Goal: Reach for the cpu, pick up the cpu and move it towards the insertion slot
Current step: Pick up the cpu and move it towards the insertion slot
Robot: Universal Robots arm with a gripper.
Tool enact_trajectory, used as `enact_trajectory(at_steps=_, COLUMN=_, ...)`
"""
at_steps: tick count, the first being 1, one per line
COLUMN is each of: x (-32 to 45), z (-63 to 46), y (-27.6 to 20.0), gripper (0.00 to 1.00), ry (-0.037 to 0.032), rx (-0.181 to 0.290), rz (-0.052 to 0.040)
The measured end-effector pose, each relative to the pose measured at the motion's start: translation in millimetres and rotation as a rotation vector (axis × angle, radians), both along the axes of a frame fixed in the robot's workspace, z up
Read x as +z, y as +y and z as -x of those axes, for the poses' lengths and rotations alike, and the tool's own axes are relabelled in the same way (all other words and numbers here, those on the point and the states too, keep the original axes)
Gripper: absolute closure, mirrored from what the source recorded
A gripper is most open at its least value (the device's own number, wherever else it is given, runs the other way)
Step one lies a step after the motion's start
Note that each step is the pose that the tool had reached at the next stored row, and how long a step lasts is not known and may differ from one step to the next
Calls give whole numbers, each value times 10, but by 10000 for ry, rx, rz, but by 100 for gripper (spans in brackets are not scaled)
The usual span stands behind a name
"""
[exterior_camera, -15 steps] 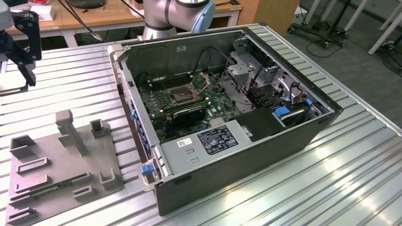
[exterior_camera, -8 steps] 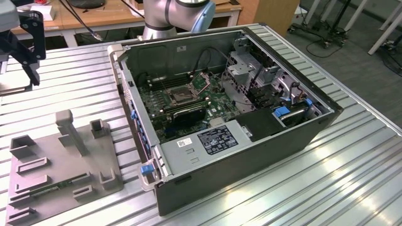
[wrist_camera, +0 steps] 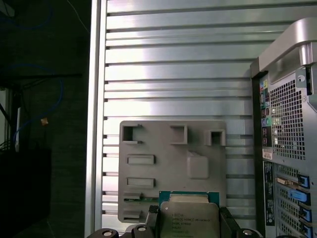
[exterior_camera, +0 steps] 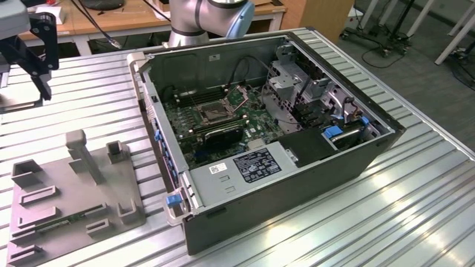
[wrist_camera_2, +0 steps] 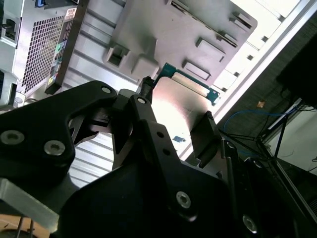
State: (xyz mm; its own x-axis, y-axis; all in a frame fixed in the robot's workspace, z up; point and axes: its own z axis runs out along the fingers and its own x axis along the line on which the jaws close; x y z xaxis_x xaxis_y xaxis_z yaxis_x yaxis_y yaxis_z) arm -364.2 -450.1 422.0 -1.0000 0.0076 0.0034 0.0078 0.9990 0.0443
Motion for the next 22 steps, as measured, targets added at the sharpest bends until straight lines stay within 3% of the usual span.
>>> enact_trajectory(at_steps=22, x=0, z=-104, y=0, gripper=45, ry=0, rx=0, rz=0)
